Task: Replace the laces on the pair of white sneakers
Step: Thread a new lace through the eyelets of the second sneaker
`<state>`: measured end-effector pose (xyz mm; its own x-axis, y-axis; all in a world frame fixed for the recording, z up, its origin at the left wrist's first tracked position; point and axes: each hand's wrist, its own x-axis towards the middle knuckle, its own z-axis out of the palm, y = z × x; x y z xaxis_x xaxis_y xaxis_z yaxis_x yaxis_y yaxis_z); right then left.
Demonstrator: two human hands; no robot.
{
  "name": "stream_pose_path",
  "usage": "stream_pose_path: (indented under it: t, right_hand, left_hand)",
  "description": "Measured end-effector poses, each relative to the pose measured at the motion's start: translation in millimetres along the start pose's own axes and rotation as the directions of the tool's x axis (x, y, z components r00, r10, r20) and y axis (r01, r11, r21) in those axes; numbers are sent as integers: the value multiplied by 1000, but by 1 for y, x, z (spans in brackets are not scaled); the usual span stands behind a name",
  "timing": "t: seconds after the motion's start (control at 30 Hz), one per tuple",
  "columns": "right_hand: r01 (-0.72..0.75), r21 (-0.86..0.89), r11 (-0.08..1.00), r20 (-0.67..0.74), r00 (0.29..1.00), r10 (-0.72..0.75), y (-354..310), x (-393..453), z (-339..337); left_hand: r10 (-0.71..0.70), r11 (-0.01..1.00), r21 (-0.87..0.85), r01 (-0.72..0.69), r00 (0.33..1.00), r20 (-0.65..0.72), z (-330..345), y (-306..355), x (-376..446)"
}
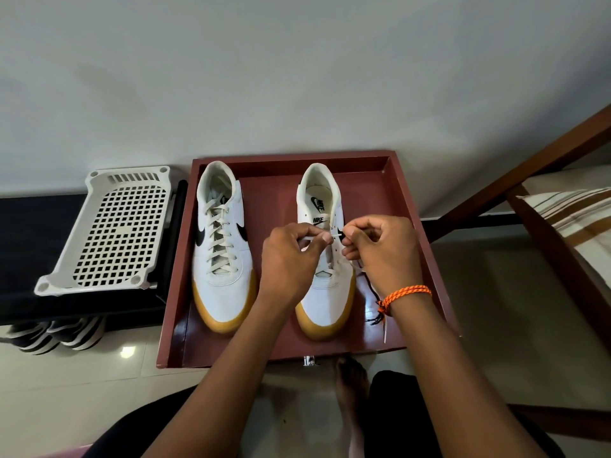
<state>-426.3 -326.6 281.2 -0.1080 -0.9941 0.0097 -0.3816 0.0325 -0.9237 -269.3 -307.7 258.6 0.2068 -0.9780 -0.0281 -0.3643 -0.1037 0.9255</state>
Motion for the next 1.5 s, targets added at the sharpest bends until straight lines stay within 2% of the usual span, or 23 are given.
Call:
stream_pose_path:
  t: [0.1,0.23,0.4,0.47,0.57,0.7,0.87,1.03,1.37,1.5]
  right_hand:
    - [-83,-41,996,-25,996,82,6,1,0]
    - [-114,-236,965,12,993,120,15,0,4]
    - [-87,-334,939,88,989,122,20,0,7]
    - [-84,-344,935,127,983,135,23,0,10]
    - [-79,-340,937,126,984,128,23,-1,11]
    - [-72,-327,942,160,978,130,23,0,3]
    - [-70,-303,950,204,969,137,22,1,-3]
    - [-67,-311,948,191,973,132,21,0,-2]
    - [-31,-357,934,215,970,114,17,-5,1]
    - [-15,-394,919,187,978,96,20,-4,0]
  left_hand:
    - [27,989,146,-16,997,-71,5,-1,-3]
    - [164,849,525,-54,972,-167,15,2,-15]
    - [221,758,650,-56,960,-174,21,6,-18]
    - [165,794,605,-48,976,-139,23,2,-17]
    - [102,885,463,-46,990,-97,27,-7,-13]
    - [32,957,288,-16,998,-53,27,-14,-7]
    - [-37,982,183,38,999,-13,23,-17,-6]
    - [-105,992,68,105,994,-3,21,-21,-3]
    - [-40,983,179,46,999,-32,24,-20,-9]
    - [-28,976,216,19,999,39,22,-19,-10]
